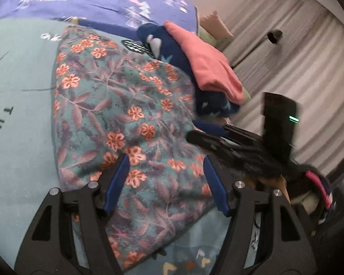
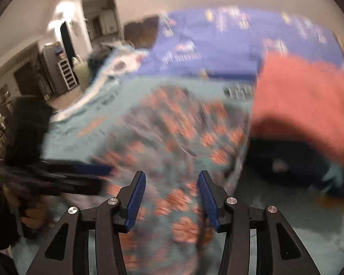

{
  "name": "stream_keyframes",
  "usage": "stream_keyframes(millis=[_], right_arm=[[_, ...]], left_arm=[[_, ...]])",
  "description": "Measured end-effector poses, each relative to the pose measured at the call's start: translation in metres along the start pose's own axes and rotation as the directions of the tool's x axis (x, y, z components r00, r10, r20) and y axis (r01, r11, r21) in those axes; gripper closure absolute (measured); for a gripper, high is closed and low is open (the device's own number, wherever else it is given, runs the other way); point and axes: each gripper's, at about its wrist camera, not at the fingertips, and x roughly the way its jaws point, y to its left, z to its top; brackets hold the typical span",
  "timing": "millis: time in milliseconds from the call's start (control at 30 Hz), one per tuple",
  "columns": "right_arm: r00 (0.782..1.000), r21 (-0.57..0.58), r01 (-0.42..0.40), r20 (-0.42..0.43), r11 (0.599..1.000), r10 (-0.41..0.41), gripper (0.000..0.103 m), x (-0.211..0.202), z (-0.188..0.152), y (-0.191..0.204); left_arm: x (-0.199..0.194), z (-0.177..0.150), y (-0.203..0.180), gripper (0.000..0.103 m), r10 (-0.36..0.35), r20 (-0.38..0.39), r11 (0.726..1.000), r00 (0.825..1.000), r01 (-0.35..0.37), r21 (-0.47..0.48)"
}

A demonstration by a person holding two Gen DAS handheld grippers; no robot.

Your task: Fold small clothes

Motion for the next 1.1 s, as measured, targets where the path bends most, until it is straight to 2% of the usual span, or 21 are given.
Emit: stream_keyframes(millis=[67,100,167,300,367,433,533,567,600,633,733,800,867,933,1000,1033,1067,1100], right_arm=[[1.0,0.068,-0.019,-0.019,0.997,0.02,0.053,-0.002,-0.001,-0.02],[1.0,0.064,0.002,-0.014,0.998,-0.001,0.053,-0.01,0.001,-0.018],[0.997,-0.021,0.07,0.013,0.997,-0.07,0.053,-0.028,0.012,-0.001],[0.996,-0.119,0.074,0.066,0.99,-0.067,0.051,-0.041,0.051,0.028],[0.996,-0.165,0.082,0.057,0.983,-0.073,0.05,-0.024,0.076,0.038],[0.994,-0.142,0.108,0.002,0.984,-0.108,0.05,0.01,0.101,0.037],[0.995,-0.073,0.021,-0.094,0.997,-0.028,0.052,0.059,0.114,0.028],[0.986,-0.072,0.042,-0.158,0.996,-0.053,0.052,0.079,0.111,0.025],[0.967,-0.092,0.094,-0.226,0.991,-0.113,0.053,0.101,0.106,0.021],[0.958,-0.099,0.102,-0.26,0.99,-0.124,0.054,0.113,0.103,0.017],[0.959,-0.032,0.104,-0.261,0.994,-0.109,0.055,0.105,0.117,0.01],[0.972,0.001,0.126,-0.2,0.992,-0.124,0.053,0.089,0.138,0.009],[0.983,0.01,0.099,-0.156,0.995,-0.096,0.053,0.083,0.158,0.012],[0.985,-0.01,0.053,-0.166,0.999,-0.054,0.053,0.096,0.171,0.021],[0.978,-0.072,0.003,-0.209,0.997,-0.018,0.053,0.12,0.174,0.036],[0.967,-0.096,-0.007,-0.253,0.995,-0.018,0.054,0.14,0.174,0.041],[0.95,-0.109,0.009,-0.308,0.994,-0.043,0.055,0.164,0.173,0.042],[0.941,-0.123,0.041,-0.33,0.992,-0.08,0.051,0.184,0.173,0.039]], left_arm=[[0.0,-0.001,-0.001,0.035,0.0,0.003,1.0,1.0,0.0,0.004],[-0.002,-0.002,0.0,0.035,-0.003,0.006,1.0,1.0,0.003,0.003],[-0.003,-0.003,0.002,0.035,-0.017,0.017,1.0,1.0,0.017,-0.003],[-0.003,-0.004,0.002,0.035,-0.021,0.022,1.0,1.0,0.021,-0.001],[-0.004,-0.006,0.002,0.035,-0.02,0.025,1.0,0.999,0.02,0.005],[-0.006,-0.007,0.002,0.035,-0.025,0.027,1.0,0.999,0.025,0.004],[-0.009,-0.007,0.005,0.035,-0.046,0.03,0.999,0.998,0.047,-0.007],[-0.011,-0.008,0.007,0.035,-0.057,0.032,0.998,0.998,0.058,-0.013],[-0.012,-0.008,0.008,0.035,-0.068,0.035,0.997,0.997,0.069,-0.018],[-0.013,-0.009,0.01,0.035,-0.076,0.038,0.997,0.996,0.077,-0.023],[-0.015,-0.009,0.012,0.035,-0.092,0.041,0.995,0.995,0.093,-0.032],[-0.016,-0.009,0.011,0.035,-0.09,0.04,0.995,0.995,0.091,-0.029],[-0.016,-0.01,0.01,0.035,-0.089,0.041,0.996,0.995,0.09,-0.027],[-0.016,-0.009,0.01,0.035,-0.094,0.041,0.995,0.995,0.095,-0.03],[-0.016,-0.009,0.009,0.035,-0.098,0.043,0.995,0.994,0.099,-0.032],[-0.016,-0.009,0.009,0.035,-0.099,0.043,0.995,0.994,0.1,-0.031],[-0.016,-0.009,0.009,0.035,-0.101,0.045,0.994,0.994,0.102,-0.03],[-0.016,-0.009,0.011,0.035,-0.105,0.048,0.994,0.993,0.106,-0.032]])
